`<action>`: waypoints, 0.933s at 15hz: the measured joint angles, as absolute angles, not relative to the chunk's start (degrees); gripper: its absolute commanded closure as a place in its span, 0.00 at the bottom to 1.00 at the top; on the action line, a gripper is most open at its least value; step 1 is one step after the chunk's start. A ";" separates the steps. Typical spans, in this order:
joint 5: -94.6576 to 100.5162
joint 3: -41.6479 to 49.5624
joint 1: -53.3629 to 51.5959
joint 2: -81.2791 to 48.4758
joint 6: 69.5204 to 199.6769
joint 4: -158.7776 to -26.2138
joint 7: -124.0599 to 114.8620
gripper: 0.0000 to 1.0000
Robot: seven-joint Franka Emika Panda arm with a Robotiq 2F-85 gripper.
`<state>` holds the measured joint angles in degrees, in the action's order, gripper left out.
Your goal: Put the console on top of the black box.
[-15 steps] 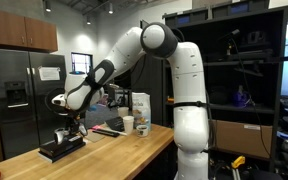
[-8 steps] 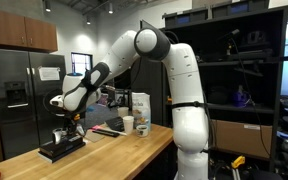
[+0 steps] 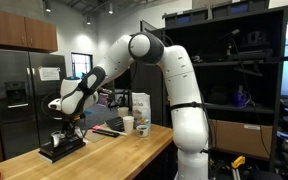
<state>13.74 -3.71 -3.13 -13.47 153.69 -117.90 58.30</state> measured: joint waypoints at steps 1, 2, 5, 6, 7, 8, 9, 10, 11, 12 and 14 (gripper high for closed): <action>13.74 -3.77 -3.13 -13.89 153.69 -117.47 58.30 0.55; 13.74 -3.82 -3.12 -14.24 153.69 -116.98 58.30 0.55; 13.77 -3.94 -3.12 -15.21 153.69 -115.44 58.60 0.55; 13.77 -4.00 -3.10 -15.58 153.69 -114.94 58.83 0.55; 13.77 -4.06 -3.07 -15.95 153.69 -114.50 59.04 0.55; 13.77 -4.14 -3.04 -16.32 153.67 -114.12 59.13 0.55; 13.77 -4.23 -3.01 -16.66 153.67 -113.85 59.18 0.55; 13.77 -4.33 -2.99 -16.99 153.66 -113.68 59.28 0.55; 13.79 -4.41 -2.98 -17.32 153.64 -113.61 59.45 0.55; 13.85 -4.48 -2.98 -17.65 153.64 -113.52 59.65 0.55; 13.86 -4.54 -2.94 -17.84 153.53 -113.23 60.08 0.55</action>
